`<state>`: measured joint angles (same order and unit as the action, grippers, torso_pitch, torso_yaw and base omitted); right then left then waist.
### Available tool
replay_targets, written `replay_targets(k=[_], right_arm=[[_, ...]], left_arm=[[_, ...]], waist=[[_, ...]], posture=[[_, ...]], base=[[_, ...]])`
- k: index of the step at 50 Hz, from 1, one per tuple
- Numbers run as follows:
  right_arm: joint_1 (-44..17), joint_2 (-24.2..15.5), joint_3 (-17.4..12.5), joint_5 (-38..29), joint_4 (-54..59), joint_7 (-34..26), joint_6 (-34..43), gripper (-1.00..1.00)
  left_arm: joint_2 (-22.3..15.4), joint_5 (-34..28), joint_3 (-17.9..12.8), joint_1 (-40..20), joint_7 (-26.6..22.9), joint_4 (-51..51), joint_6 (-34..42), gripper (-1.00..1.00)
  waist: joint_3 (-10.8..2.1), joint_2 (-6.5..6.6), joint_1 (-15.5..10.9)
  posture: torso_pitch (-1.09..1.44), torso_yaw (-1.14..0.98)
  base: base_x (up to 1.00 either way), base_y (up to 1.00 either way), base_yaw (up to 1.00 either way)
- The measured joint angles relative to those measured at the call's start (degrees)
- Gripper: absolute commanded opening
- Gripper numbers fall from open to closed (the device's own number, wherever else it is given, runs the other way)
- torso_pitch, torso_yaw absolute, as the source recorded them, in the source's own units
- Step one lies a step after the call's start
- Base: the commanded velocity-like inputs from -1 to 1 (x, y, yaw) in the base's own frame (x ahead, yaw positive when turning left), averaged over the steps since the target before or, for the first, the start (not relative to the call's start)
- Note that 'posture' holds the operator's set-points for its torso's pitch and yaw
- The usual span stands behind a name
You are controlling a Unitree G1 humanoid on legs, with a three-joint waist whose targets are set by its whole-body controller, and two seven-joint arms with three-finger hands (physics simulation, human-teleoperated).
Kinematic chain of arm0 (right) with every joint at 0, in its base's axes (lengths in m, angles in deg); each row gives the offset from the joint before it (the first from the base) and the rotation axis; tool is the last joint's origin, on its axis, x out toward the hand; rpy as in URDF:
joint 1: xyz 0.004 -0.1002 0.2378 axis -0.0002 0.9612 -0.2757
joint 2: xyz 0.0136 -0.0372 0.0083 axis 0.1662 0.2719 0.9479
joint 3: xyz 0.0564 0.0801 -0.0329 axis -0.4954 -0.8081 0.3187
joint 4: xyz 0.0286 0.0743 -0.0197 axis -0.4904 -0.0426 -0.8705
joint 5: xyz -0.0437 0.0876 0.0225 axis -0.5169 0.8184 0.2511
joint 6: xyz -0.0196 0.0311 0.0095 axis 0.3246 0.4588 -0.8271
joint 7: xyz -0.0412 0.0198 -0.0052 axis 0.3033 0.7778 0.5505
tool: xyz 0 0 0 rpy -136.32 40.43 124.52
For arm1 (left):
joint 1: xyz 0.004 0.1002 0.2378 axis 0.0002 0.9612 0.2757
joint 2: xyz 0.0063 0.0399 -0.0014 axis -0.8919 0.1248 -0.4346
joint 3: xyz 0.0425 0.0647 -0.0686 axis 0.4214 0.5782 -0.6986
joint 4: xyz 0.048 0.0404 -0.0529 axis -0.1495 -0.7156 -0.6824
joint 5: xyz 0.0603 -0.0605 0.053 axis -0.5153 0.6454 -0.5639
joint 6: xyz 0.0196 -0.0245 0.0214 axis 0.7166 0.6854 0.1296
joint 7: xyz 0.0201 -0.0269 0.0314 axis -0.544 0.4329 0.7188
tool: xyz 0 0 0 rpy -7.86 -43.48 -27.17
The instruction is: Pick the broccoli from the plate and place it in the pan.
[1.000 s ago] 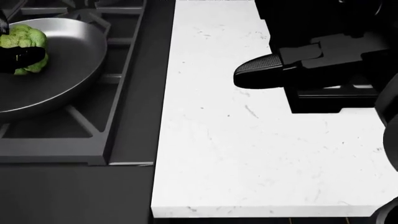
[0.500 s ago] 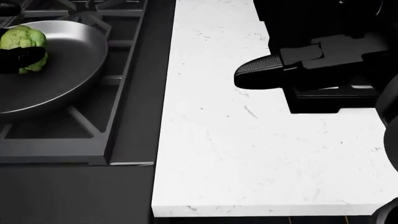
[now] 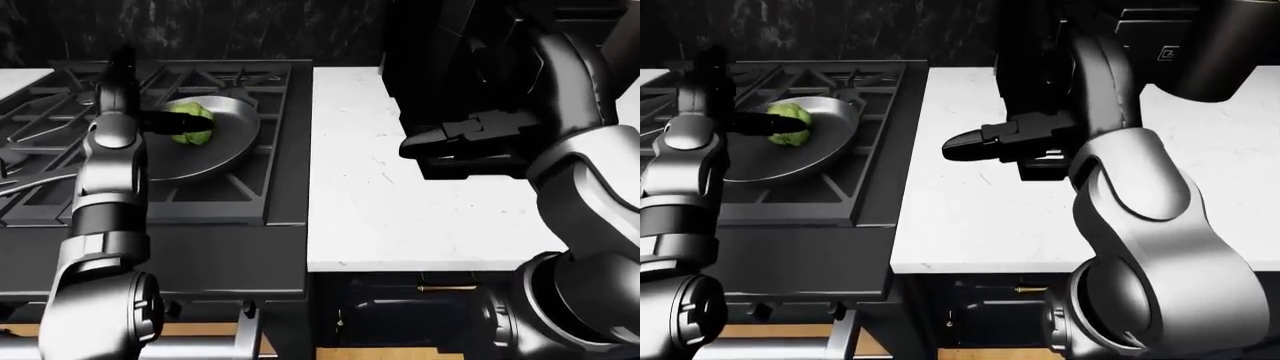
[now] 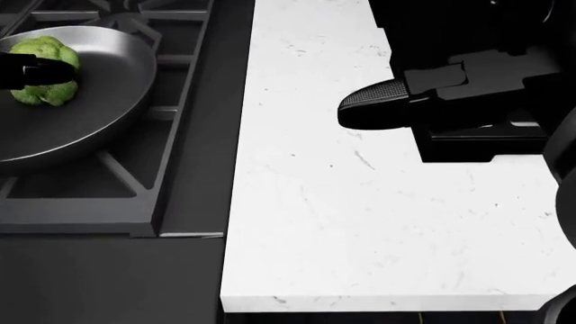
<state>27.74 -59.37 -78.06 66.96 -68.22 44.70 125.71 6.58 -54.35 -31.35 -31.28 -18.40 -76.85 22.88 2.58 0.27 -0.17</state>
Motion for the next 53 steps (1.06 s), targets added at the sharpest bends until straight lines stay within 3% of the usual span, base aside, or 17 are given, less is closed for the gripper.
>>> replay_targets(k=[9, 18, 24, 27, 29, 39, 47, 53], right_arm=[[-0.69, 0.48, -0.03, -0.17, -0.04, 0.05, 0.46, 1.00], [-2.49, -1.56, 2.70, -1.16, 10.67, -0.25, -5.54, 1.00], [-8.74, -2.50, 4.82, -2.53, 15.41, -1.31, -6.62, 1.00], [-15.99, -4.82, 6.56, -3.75, 24.38, -2.89, -9.05, 1.00], [-17.00, -4.67, 6.71, -5.03, 25.71, -3.58, -10.30, 1.00], [-17.83, -3.60, 7.53, -9.74, 25.21, -7.39, -11.13, 1.00], [-16.98, -2.77, 9.23, -13.55, 24.10, -10.05, -14.57, 1.00], [-15.91, -1.43, 10.26, -17.92, 25.08, -12.59, -21.81, 1.00]], left_arm=[[-0.16, 2.94, -1.73, 1.41, -2.41, 15.57, 8.94, 1.00], [-0.20, 9.85, -4.19, 4.87, -2.72, 43.49, 27.66, 1.00], [0.56, 14.52, -4.61, 6.03, -2.50, 56.62, 39.90, 1.00], [2.18, 17.67, -5.26, 4.72, -0.77, 68.09, 49.80, 1.00], [2.07, 19.61, -4.85, 3.96, -0.22, 71.55, 51.91, 1.00], [1.79, 22.59, -6.37, 2.17, 5.72, 71.96, 51.36, 1.00], [1.20, 24.29, -5.89, 3.06, 9.71, 71.63, 43.90, 1.00], [1.65, 24.47, -4.71, 4.42, 11.91, 70.15, 35.40, 1.00]], waist=[[0.09, 0.30, 0.18], [0.42, 0.57, 0.38], [0.73, 1.02, 0.49], [1.19, 0.87, 0.80], [1.02, 0.75, 0.80], [1.78, 0.69, 0.50], [1.85, 0.77, 0.46], [1.72, 0.84, 0.52]], posture=[[0.00, 0.00], [0.00, 0.00], [0.00, 0.00], [0.00, 0.00], [0.00, 0.00], [0.00, 0.00], [0.00, 0.00], [0.00, 0.00]], base=[[0.00, 0.00, 0.00], [0.00, 0.00, 0.00], [0.00, 0.00, 0.00], [0.00, 0.00, 0.00], [0.00, 0.00, 0.00], [0.00, 0.00, 0.00], [0.00, 0.00, 0.00], [0.00, 0.00, 0.00]])
